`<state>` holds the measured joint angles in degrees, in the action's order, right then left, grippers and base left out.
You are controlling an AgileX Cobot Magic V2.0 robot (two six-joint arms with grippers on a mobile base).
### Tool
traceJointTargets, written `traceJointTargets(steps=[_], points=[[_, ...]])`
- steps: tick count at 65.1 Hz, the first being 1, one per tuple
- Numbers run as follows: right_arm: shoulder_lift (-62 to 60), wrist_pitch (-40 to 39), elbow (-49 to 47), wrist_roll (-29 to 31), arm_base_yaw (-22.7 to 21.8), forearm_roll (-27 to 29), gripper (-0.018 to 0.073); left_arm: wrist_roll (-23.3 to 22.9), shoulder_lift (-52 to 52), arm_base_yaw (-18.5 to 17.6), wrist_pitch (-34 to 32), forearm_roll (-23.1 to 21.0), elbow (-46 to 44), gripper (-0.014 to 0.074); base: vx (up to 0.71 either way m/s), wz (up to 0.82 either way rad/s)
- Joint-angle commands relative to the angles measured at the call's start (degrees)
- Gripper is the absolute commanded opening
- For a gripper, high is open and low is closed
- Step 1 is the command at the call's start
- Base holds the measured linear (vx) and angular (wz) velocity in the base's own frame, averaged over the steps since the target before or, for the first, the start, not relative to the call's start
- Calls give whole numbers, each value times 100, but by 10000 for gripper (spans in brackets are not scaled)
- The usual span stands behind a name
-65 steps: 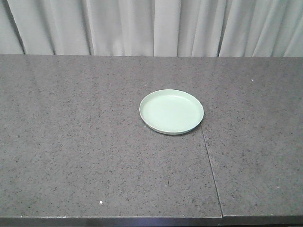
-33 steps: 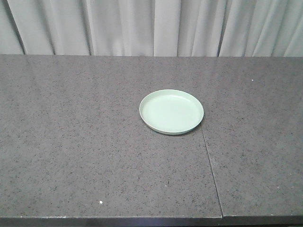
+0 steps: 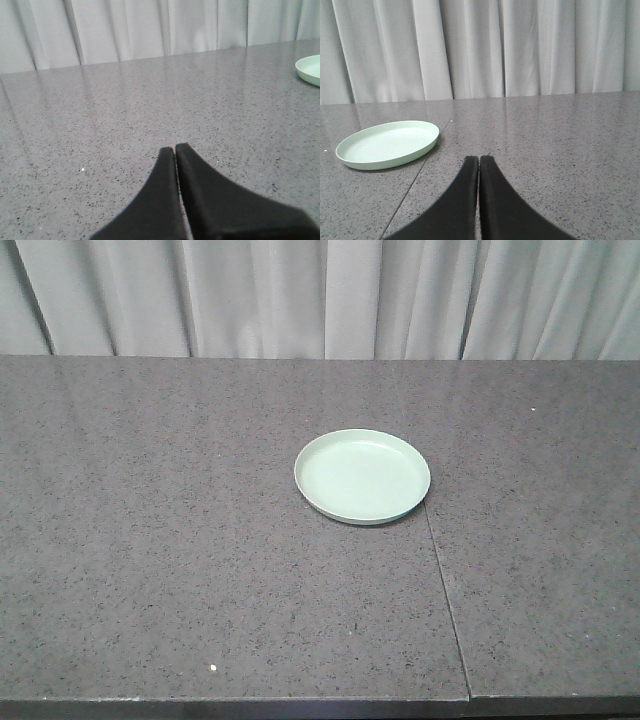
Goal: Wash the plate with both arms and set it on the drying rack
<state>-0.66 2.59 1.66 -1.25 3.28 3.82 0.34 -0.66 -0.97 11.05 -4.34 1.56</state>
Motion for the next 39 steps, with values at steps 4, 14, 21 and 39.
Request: traceJointTargets(steps=[4, 14, 21, 39], points=[[-26, -459, 6, -58, -3, 21, -4, -34, -80, -1, -410, -6, -151, -6, 0, 0], [-26, -630, 6, -689, -3, 831, -4, -34, -80, -1, -410, -6, -151, -6, 0, 0], [-26, -862, -22, -971, -3, 1460, -4, -34, -80, -1, -410, -6, -151, -6, 0, 0], [221, -259, -1157, -854, -3, 1447, -4, -34, -80, -1, -410, -6, -151, -6, 0, 0]])
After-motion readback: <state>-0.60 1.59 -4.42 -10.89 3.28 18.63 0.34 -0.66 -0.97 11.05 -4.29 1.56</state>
